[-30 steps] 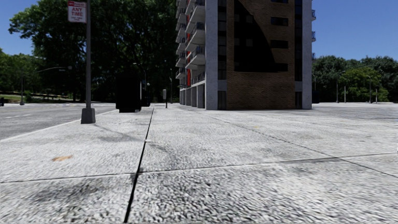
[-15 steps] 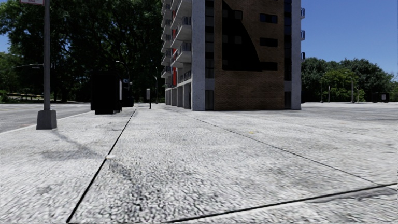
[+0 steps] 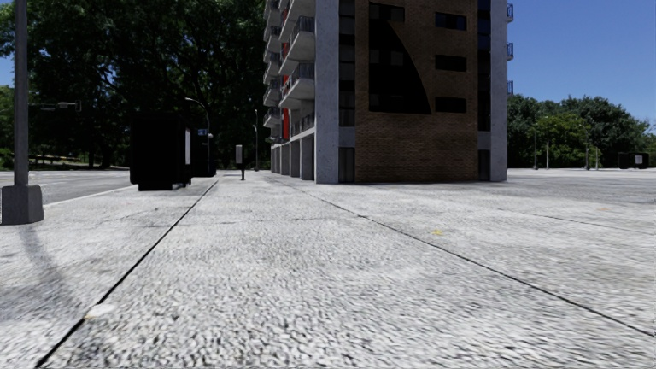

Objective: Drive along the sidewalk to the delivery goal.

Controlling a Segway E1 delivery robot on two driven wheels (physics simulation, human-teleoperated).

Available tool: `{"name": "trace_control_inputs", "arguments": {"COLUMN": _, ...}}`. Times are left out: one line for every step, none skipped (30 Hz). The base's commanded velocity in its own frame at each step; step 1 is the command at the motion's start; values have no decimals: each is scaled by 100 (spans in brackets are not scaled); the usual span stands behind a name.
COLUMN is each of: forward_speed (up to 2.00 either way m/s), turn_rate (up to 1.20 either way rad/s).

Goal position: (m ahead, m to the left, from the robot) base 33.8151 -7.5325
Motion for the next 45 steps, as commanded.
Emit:
{"name": "trace_control_inputs", "arguments": {"forward_speed": 200, "turn_rate": 0}}
{"name": "trace_control_inputs", "arguments": {"forward_speed": 200, "turn_rate": 0}}
{"name": "trace_control_inputs", "arguments": {"forward_speed": 200, "turn_rate": 0}}
{"name": "trace_control_inputs", "arguments": {"forward_speed": 200, "turn_rate": 0}}
{"name": "trace_control_inputs", "arguments": {"forward_speed": 200, "turn_rate": -6}}
{"name": "trace_control_inputs", "arguments": {"forward_speed": 200, "turn_rate": -6}}
{"name": "trace_control_inputs", "arguments": {"forward_speed": 200, "turn_rate": -30}}
{"name": "trace_control_inputs", "arguments": {"forward_speed": 200, "turn_rate": -50}}
{"name": "trace_control_inputs", "arguments": {"forward_speed": 200, "turn_rate": -59}}
{"name": "trace_control_inputs", "arguments": {"forward_speed": 200, "turn_rate": -59}}
{"name": "trace_control_inputs", "arguments": {"forward_speed": 200, "turn_rate": -61}}
{"name": "trace_control_inputs", "arguments": {"forward_speed": 200, "turn_rate": -58}}
{"name": "trace_control_inputs", "arguments": {"forward_speed": 200, "turn_rate": -6}}
{"name": "trace_control_inputs", "arguments": {"forward_speed": 200, "turn_rate": -6}}
{"name": "trace_control_inputs", "arguments": {"forward_speed": 200, "turn_rate": 0}}
{"name": "trace_control_inputs", "arguments": {"forward_speed": 200, "turn_rate": 0}}
{"name": "trace_control_inputs", "arguments": {"forward_speed": 200, "turn_rate": 0}}
{"name": "trace_control_inputs", "arguments": {"forward_speed": 200, "turn_rate": 0}}
{"name": "trace_control_inputs", "arguments": {"forward_speed": 200, "turn_rate": 0}}
{"name": "trace_control_inputs", "arguments": {"forward_speed": 200, "turn_rate": 0}}
{"name": "trace_control_inputs", "arguments": {"forward_speed": 200, "turn_rate": 0}}
{"name": "trace_control_inputs", "arguments": {"forward_speed": 200, "turn_rate": 0}}
{"name": "trace_control_inputs", "arguments": {"forward_speed": 200, "turn_rate": 0}}
{"name": "trace_control_inputs", "arguments": {"forward_speed": 200, "turn_rate": -24}}
{"name": "trace_control_inputs", "arguments": {"forward_speed": 200, "turn_rate": -56}}
{"name": "trace_control_inputs", "arguments": {"forward_speed": 200, "turn_rate": -56}}
{"name": "trace_control_inputs", "arguments": {"forward_speed": 200, "turn_rate": -66}}
{"name": "trace_control_inputs", "arguments": {"forward_speed": 200, "turn_rate": -69}}
{"name": "trace_control_inputs", "arguments": {"forward_speed": 200, "turn_rate": -70}}
{"name": "trace_control_inputs", "arguments": {"forward_speed": 200, "turn_rate": -70}}
{"name": "trace_control_inputs", "arguments": {"forward_speed": 200, "turn_rate": -70}}
{"name": "trace_control_inputs", "arguments": {"forward_speed": 200, "turn_rate": -70}}
{"name": "trace_control_inputs", "arguments": {"forward_speed": 200, "turn_rate": -70}}
{"name": "trace_control_inputs", "arguments": {"forward_speed": 200, "turn_rate": -70}}
{"name": "trace_control_inputs", "arguments": {"forward_speed": 200, "turn_rate": -70}}
{"name": "trace_control_inputs", "arguments": {"forward_speed": 200, "turn_rate": -70}}
{"name": "trace_control_inputs", "arguments": {"forward_speed": 200, "turn_rate": -70}}
{"name": "trace_control_inputs", "arguments": {"forward_speed": 200, "turn_rate": -70}}
{"name": "trace_control_inputs", "arguments": {"forward_speed": 200, "turn_rate": -70}}
{"name": "trace_control_inputs", "arguments": {"forward_speed": 200, "turn_rate": -70}}
{"name": "trace_control_inputs", "arguments": {"forward_speed": 200, "turn_rate": -70}}
{"name": "trace_control_inputs", "arguments": {"forward_speed": 200, "turn_rate": -70}}
{"name": "trace_control_inputs", "arguments": {"forward_speed": 200, "turn_rate": -70}}
{"name": "trace_control_inputs", "arguments": {"forward_speed": 200, "turn_rate": -70}}
{"name": "trace_control_inputs", "arguments": {"forward_speed": 200, "turn_rate": -70}}
